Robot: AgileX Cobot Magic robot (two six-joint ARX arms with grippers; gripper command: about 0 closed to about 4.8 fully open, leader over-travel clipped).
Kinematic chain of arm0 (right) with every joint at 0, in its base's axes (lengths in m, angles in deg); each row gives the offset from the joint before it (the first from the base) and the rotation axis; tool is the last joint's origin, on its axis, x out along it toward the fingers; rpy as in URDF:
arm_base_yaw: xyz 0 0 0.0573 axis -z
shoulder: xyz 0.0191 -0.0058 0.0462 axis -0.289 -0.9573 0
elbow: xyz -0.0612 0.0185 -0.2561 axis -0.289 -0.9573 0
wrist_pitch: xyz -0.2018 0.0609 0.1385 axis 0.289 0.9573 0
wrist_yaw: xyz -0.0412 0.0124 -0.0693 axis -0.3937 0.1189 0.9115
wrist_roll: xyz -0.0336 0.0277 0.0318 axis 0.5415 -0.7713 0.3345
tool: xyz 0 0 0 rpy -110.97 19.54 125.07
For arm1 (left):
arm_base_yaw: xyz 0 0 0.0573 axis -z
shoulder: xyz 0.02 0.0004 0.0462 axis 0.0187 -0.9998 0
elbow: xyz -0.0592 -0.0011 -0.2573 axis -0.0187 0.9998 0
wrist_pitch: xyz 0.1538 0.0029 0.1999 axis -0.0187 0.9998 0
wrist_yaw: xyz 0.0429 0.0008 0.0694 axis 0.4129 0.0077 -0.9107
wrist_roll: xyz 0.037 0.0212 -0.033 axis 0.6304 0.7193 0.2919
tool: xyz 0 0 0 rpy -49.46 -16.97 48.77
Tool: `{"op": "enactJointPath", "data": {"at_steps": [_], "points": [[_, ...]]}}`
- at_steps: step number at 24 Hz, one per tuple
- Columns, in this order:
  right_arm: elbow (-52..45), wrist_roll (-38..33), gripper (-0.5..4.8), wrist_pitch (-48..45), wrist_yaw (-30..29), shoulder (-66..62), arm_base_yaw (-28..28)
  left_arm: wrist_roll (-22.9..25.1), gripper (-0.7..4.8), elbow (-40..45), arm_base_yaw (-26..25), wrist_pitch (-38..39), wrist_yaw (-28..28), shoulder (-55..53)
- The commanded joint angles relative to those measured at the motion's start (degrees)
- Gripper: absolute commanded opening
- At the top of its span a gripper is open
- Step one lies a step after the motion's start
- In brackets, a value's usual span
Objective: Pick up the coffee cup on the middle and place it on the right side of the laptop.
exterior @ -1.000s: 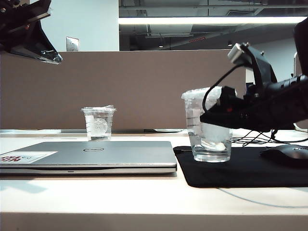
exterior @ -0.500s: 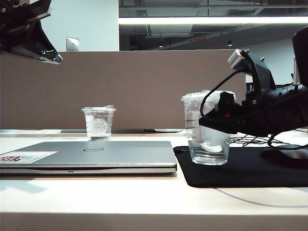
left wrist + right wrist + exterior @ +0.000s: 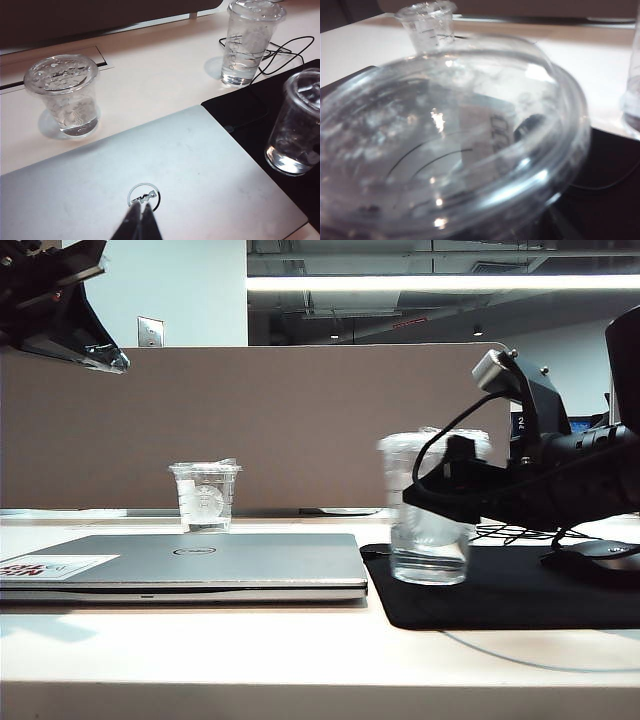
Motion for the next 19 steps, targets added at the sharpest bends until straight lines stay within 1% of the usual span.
{"op": "enactJointPath", "data": {"at_steps": [1,3,6,10,11,16,19], "points": [[0.0,-1.11,4.01,-0.37,-0.09,-0.02,-0.02,0.02,-0.05,-0.24,0.0,-0.57,0.22,0.15],[-0.24,-1.68,4.06,-0.55,-0.07,0.0,-0.02,0.02,-0.05,-0.24,0.0,-0.57,0.22,0.17],[-1.14,-1.86,4.76,-1.81,-0.04,0.0,-0.02,0.02,-0.05,-0.24,0.0,-0.57,0.22,0.22],[-3.58,-1.88,4.79,-5.84,0.07,0.02,-0.02,0.02,-0.05,-0.24,0.0,-0.57,0.22,0.22],[-4.85,-1.9,4.79,-8.02,0.13,0.02,-0.02,0.02,-0.05,-0.24,0.0,-0.57,0.22,0.24],[-6.82,-2.08,4.79,-8.22,0.15,0.87,-0.02,0.02,-0.05,-0.24,0.0,-0.57,0.22,0.63],[-8.24,-2.08,4.79,-8.26,1.51,2.84,-0.02,0.02,-0.05,-0.24,0.0,-0.22,0.22,1.66]]}}
